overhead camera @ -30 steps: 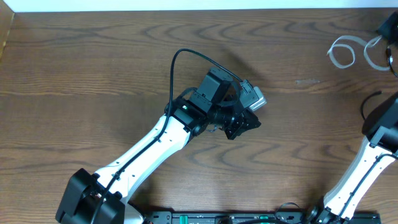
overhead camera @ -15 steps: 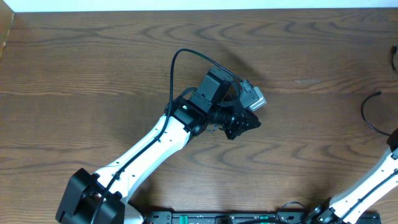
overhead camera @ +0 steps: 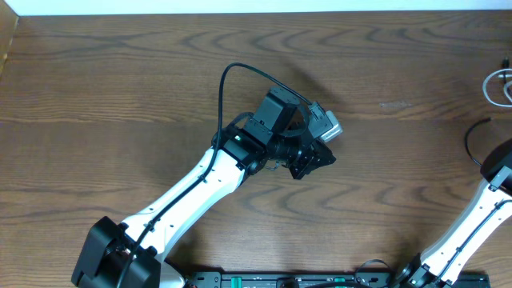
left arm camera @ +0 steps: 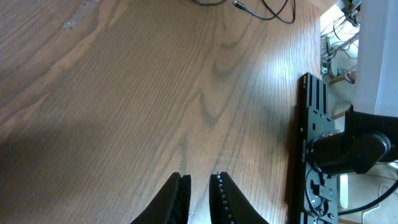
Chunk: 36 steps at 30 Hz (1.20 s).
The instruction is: Untangle cables
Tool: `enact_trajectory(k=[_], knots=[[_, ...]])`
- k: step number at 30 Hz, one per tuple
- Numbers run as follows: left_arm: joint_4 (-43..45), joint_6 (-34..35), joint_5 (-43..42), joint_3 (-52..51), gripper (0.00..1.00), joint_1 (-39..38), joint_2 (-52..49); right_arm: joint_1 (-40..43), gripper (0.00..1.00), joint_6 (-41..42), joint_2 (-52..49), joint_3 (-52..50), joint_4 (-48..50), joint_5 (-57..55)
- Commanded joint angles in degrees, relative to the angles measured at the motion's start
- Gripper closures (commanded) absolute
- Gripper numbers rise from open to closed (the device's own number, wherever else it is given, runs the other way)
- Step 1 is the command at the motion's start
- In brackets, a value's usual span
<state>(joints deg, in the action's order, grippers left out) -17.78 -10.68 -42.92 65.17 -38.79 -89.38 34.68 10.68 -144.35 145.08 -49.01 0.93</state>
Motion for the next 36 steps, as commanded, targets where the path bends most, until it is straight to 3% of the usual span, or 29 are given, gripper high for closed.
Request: enact_trajectory(k=[1, 7, 11, 12, 13, 14, 19, 26, 31, 36], knots=[[-0.11, 0.31, -0.11, -0.57, 0.83, -0.04, 0.00, 0.48, 0.99, 1.18, -2.19, -0.42, 0.55, 4.13], [-0.09, 0.48, -0.02, -0.57, 0.83, -0.02, 0.00, 1.03, 0.99, 1.70, -3.34, -0.39, 0.11, 3.93], [-0.11, 0.76, 0.11, -0.57, 0.66, -0.04, 0.00, 1.75, 0.99, 1.95, -2.95, 1.22, -0.26, 7.50], [-0.11, 0.90, 0.11, -0.57, 0.64, -0.02, 0.00, 1.84, 0.92, 1.95, -2.69, 1.66, -0.26, 9.07], [-0.11, 0.90, 0.11, -0.57, 0.63, -0.04, 0.00, 1.90, 0.29, 1.95, -2.45, 1.90, -0.22, 10.21], [-0.11, 0.90, 0.09, -0.57, 0.62, -0.04, 0.00, 1.99, 0.01, 1.95, -2.05, 2.45, -0.24, 11.78], [-0.11, 1.14, 0.11, -0.57, 0.62, -0.02, 0.02, 1.86, 0.01, 2.12, 1.66, 4.55, -0.76, 17.94], [-0.13, 1.14, 0.11, -0.57, 0.58, -0.02, 0.02, 0.55, 0.01, 2.64, 13.66, 4.68, -4.63, 13.40], [-0.31, 1.05, 0.59, -0.57, 0.58, -0.02, 0.02, -0.96, 0.01, 5.55, 22.93, 4.68, -15.50, 1.49], [-0.31, 1.09, 7.80, -0.55, 0.57, 0.61, 0.13, -1.03, 0.01, 10.14, 26.84, 4.68, -27.69, 0.04]])
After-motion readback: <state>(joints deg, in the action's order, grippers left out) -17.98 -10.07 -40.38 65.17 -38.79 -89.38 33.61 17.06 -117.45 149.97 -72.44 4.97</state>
